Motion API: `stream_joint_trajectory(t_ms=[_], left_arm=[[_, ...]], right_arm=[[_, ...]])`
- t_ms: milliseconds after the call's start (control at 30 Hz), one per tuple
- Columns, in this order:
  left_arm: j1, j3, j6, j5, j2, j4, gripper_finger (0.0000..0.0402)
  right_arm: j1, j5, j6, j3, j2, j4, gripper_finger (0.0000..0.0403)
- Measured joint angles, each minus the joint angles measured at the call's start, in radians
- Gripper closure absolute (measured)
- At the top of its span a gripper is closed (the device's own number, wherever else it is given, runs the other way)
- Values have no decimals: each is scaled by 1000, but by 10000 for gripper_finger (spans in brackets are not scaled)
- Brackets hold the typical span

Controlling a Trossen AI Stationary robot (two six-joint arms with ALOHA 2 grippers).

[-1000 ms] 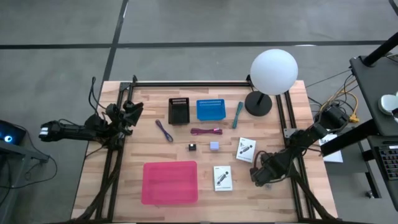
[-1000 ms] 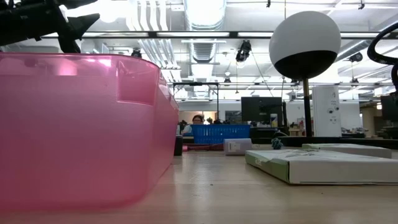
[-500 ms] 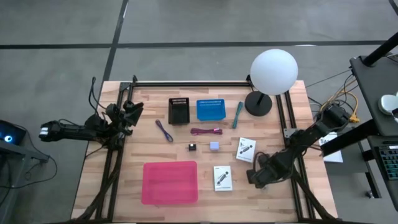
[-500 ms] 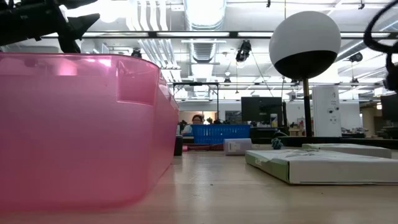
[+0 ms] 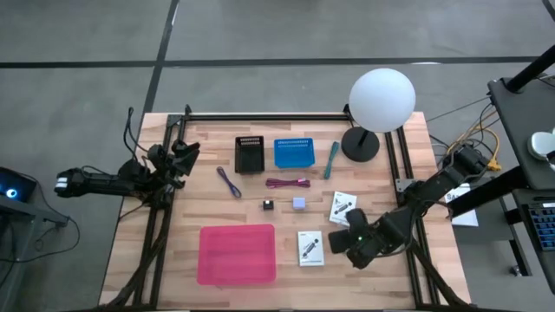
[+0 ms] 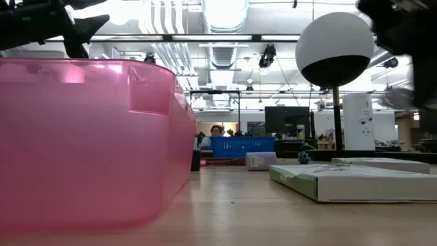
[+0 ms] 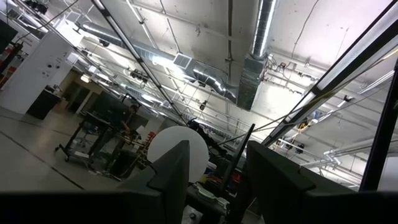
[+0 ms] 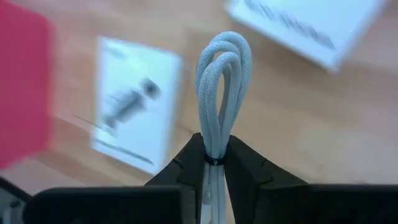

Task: Pick and place items into bin
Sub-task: Put the white charger cable into the pink bin

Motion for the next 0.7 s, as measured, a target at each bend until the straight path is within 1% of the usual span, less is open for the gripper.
stream_joint_trajectory(t_ms=[167, 433, 500, 633, 700], left_arm=[[1, 0, -1, 0, -1, 0, 258], [0, 0, -2, 1, 0, 0, 258], [0, 0, -2, 1, 0, 0, 258], [0, 0, -9, 3, 1, 0, 258], [0, 0, -53, 10, 0, 0, 258]], right_arm=[[-2, 204, -101, 38, 0, 0, 365], [-6, 528, -417, 135, 0, 16, 365], [-14, 568, -485, 161, 0, 15, 365], [-50, 572, -648, 208, 0, 15, 365], [-73, 572, -742, 228, 0, 18, 365]])
